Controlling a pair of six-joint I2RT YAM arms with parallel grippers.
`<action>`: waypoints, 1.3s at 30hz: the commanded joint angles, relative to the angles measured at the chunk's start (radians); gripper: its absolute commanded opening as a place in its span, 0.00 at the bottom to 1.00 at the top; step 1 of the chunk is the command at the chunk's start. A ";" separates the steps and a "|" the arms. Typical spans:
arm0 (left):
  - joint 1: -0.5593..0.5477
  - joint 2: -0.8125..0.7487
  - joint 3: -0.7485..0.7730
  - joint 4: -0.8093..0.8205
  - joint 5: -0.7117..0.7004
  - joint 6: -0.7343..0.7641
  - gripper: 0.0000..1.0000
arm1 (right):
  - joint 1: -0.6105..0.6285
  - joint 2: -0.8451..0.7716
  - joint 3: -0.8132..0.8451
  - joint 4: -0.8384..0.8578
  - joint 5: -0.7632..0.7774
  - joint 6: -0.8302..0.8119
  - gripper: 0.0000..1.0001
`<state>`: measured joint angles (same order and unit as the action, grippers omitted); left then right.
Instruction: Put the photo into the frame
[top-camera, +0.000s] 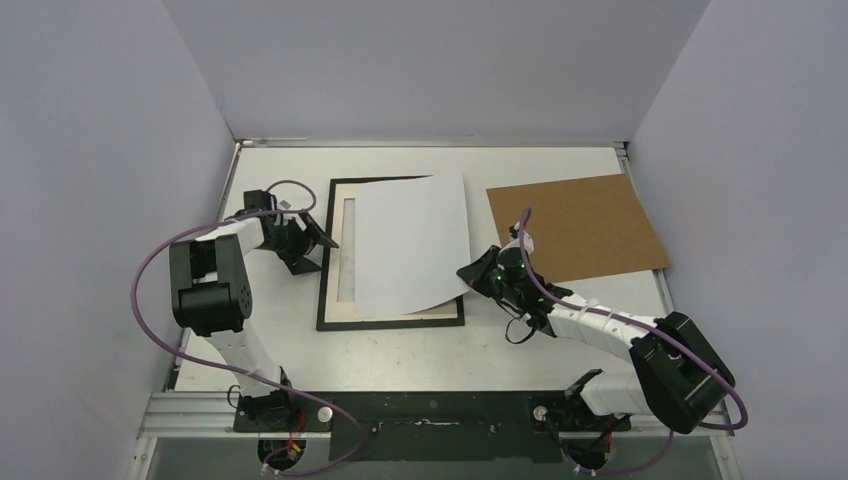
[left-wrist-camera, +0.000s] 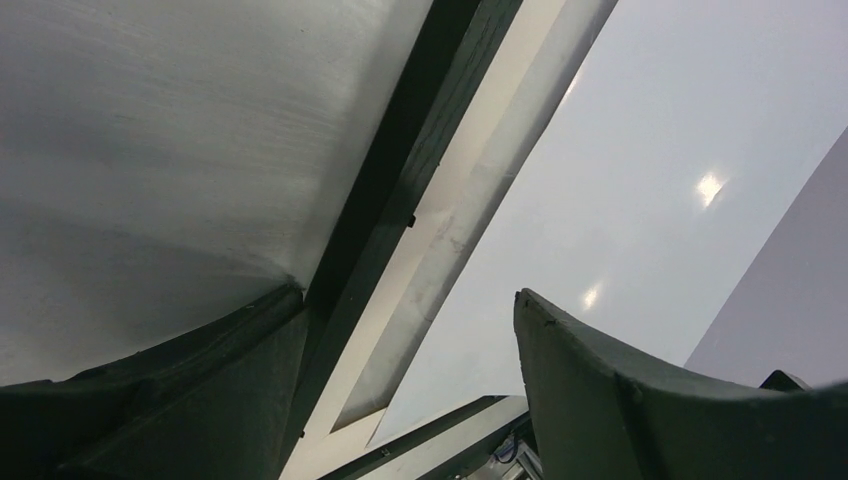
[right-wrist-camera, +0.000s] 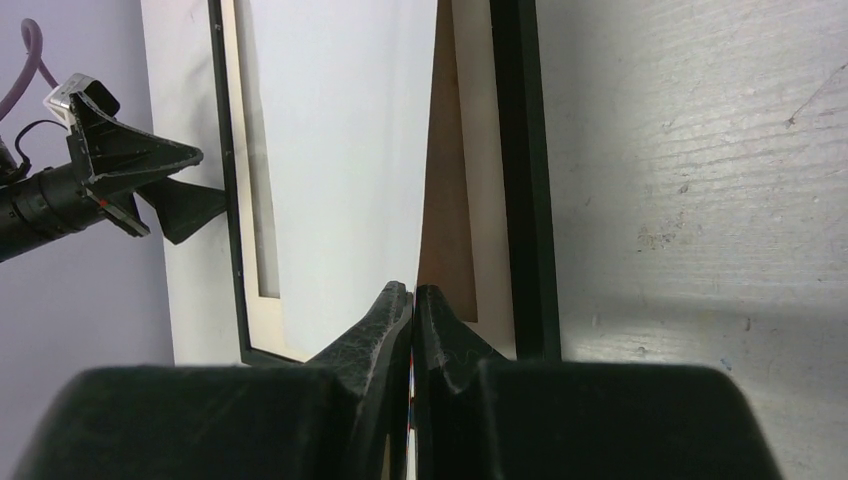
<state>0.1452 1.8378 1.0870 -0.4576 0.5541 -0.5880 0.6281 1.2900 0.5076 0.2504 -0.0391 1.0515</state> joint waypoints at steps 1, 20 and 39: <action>-0.001 -0.033 0.002 0.015 -0.025 0.011 0.71 | -0.002 0.019 0.007 0.082 -0.003 0.020 0.00; -0.012 0.044 0.037 0.004 -0.017 0.049 0.58 | -0.061 0.191 0.127 0.104 -0.206 -0.033 0.60; -0.010 0.159 0.189 -0.058 0.026 0.105 0.48 | -0.191 0.521 0.374 0.235 -0.490 -0.049 0.25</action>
<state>0.1383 1.9602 1.2335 -0.5110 0.5678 -0.5091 0.4358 1.7817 0.8440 0.3958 -0.4793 0.9813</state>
